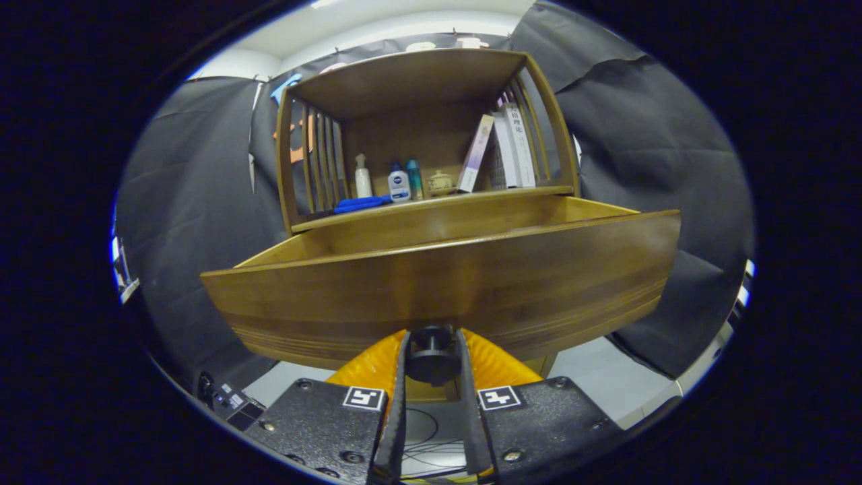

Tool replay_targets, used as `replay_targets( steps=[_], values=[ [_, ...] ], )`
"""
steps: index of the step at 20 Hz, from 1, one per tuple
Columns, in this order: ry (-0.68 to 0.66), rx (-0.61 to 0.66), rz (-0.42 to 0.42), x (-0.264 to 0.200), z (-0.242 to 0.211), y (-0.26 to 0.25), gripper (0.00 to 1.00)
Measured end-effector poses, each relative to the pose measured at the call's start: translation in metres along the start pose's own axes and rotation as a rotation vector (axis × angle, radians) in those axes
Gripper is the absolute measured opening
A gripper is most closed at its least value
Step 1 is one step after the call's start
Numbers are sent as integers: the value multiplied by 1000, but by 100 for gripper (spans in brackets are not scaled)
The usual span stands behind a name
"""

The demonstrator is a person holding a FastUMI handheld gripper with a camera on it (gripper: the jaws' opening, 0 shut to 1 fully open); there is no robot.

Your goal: Pull open the drawer, take out the items inside it, and place them on the countertop above the cabinet.

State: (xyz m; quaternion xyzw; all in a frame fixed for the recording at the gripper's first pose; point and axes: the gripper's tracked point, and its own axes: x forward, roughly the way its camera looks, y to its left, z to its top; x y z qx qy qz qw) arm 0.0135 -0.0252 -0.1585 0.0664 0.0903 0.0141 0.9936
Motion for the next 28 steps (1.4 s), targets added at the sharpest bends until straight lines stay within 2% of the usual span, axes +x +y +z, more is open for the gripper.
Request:
replay_targets(
  steps=[2, 4, 7, 12, 17, 23, 28],
  values=[
    [20, 22, 38, -5, 2, 2, 39],
    [-17, 36, 38, -17, 24, -9, 50],
    [-72, 22, -8, -43, 56, -26, 100],
    [-108, 44, -11, -72, 107, -27, 100],
    [-124, 12, -44, -66, 165, -30, 100],
    [-65, -30, -48, -21, 224, -15, 100],
    [68, -47, -38, 38, 239, 1, 100]
  ],
)
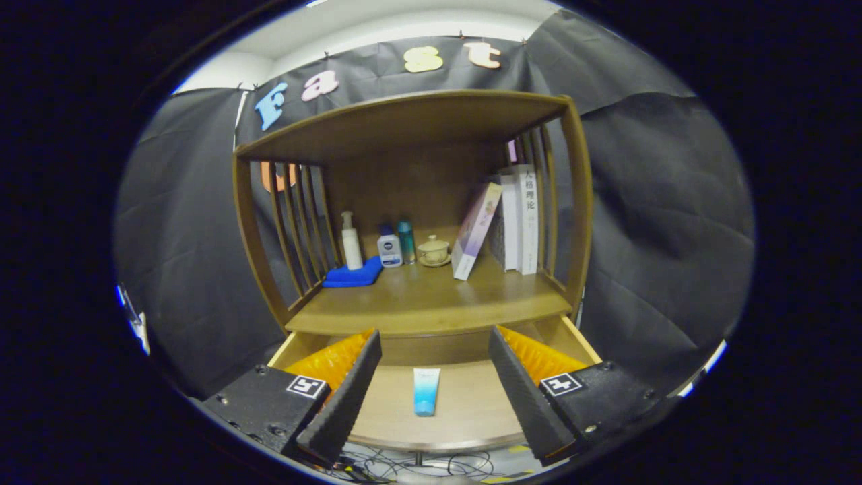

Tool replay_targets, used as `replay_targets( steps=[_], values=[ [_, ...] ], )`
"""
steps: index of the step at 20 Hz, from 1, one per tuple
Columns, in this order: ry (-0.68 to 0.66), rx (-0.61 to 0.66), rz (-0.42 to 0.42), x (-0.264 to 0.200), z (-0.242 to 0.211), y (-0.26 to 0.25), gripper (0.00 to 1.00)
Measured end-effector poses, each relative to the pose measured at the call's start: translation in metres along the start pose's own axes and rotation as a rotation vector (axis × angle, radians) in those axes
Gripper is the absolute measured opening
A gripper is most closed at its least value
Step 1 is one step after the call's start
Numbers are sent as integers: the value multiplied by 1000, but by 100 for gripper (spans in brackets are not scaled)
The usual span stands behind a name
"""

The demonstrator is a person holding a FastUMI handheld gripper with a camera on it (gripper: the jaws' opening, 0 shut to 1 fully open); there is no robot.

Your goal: Pull open the drawer, take out the items inside it, and place them on the countertop above the cabinet.

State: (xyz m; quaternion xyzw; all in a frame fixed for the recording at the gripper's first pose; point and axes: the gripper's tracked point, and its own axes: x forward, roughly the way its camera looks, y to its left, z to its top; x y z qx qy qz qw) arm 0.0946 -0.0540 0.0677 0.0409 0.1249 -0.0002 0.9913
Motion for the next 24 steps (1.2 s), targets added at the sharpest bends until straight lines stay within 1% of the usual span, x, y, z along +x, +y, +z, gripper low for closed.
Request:
replay_targets(
  steps=[2, 4, 6, 8, 11, 13, 16, 20, 23, 24],
  values=[
    [72, -16, 8, 24, -2, 11, 100],
    [176, -31, 16, 49, -13, 20, 100],
    [257, -53, 4, 73, -23, 23, 100],
    [346, -60, 1, 90, -39, 27, 100],
    [481, -48, -29, 112, -72, 28, 100],
    [585, -63, -66, 123, -98, 22, 100],
    [708, -85, -78, 131, -128, 24, 100],
    [851, -49, -101, 133, -162, 20, 99],
    [910, -6, -119, 136, -177, 16, 90],
    [933, 3, -123, 137, -181, 13, 90]
  ],
)
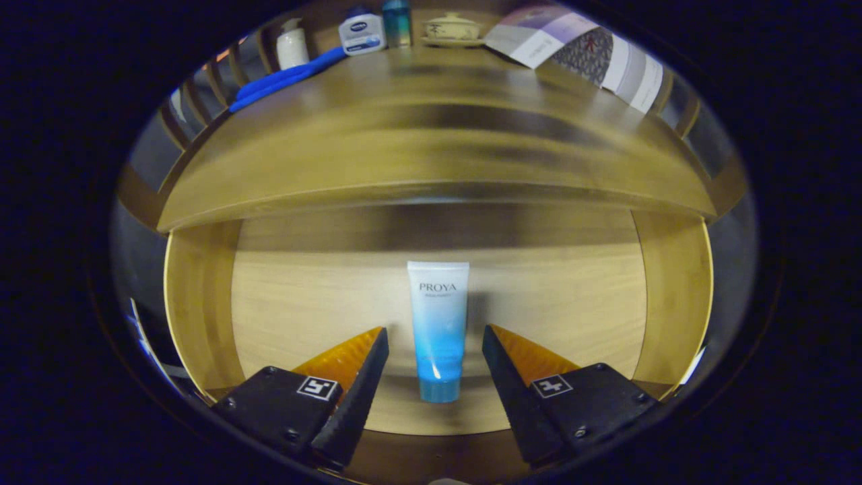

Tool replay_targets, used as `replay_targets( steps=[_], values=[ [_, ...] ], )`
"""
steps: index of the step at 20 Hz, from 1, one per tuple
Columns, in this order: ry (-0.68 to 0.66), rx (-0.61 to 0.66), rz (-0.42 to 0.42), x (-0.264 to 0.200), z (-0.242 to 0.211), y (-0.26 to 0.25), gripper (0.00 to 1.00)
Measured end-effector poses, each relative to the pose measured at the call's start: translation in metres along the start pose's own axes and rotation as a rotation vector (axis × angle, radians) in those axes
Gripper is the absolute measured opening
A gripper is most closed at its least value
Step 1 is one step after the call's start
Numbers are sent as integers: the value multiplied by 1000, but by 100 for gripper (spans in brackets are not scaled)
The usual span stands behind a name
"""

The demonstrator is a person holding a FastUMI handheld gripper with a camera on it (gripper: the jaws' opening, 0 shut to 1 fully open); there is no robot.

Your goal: Pull open the drawer, take out the items inside it, and place them on the countertop above the cabinet.

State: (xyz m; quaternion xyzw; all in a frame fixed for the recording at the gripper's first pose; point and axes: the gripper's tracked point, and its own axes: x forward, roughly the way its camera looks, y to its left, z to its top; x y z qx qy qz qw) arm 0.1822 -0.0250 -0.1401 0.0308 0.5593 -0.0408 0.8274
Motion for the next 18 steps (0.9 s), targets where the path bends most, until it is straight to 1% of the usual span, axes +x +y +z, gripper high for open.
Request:
replay_targets(
  steps=[3, 5, 7, 8, 11, 15, 18],
  values=[
    [31, 18, -2, 7, -3, -1, 84],
    [47, 30, -18, 13, -5, -5, 74],
    [64, 22, -35, 12, -6, -7, 56],
    [75, 18, -27, 14, -9, -5, 53],
    [61, 23, -14, 6, -6, -5, 49],
    [31, 39, 47, -5, -6, -3, 48],
    [-13, 31, 68, -21, -5, -2, 48]
  ],
)
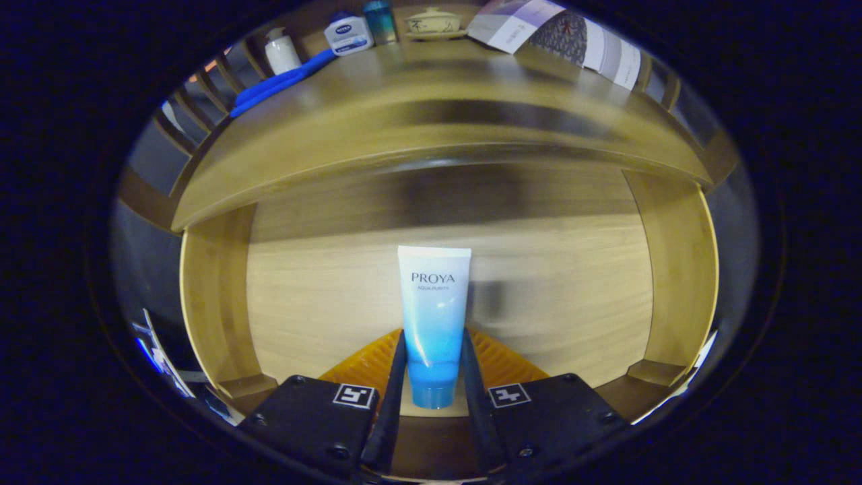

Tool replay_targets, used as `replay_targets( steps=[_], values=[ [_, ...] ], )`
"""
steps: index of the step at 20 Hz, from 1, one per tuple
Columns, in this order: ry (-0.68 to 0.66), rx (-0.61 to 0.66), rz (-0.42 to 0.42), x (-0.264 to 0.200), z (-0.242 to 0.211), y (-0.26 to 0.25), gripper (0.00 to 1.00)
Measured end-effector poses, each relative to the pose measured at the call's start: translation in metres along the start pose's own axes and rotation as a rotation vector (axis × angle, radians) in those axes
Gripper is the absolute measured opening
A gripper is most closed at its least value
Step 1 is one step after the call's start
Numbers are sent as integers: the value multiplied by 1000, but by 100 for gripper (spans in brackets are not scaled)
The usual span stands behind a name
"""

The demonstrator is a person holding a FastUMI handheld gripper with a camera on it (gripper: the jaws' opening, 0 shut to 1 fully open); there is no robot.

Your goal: Pull open the drawer, take out the items inside it, and place them on the countertop above the cabinet.

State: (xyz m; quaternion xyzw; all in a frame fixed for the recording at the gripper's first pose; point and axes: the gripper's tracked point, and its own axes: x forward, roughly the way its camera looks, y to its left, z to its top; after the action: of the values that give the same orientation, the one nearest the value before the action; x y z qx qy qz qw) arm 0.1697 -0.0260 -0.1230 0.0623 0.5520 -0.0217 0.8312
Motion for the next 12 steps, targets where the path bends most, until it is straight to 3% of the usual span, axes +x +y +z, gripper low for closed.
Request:
replay_targets(
  steps=[6, 12],
  values=[
    [-90, -46, 22, -59, 2, 4, 48],
    [-155, -31, 20, -96, 38, 4, 48]
  ],
)
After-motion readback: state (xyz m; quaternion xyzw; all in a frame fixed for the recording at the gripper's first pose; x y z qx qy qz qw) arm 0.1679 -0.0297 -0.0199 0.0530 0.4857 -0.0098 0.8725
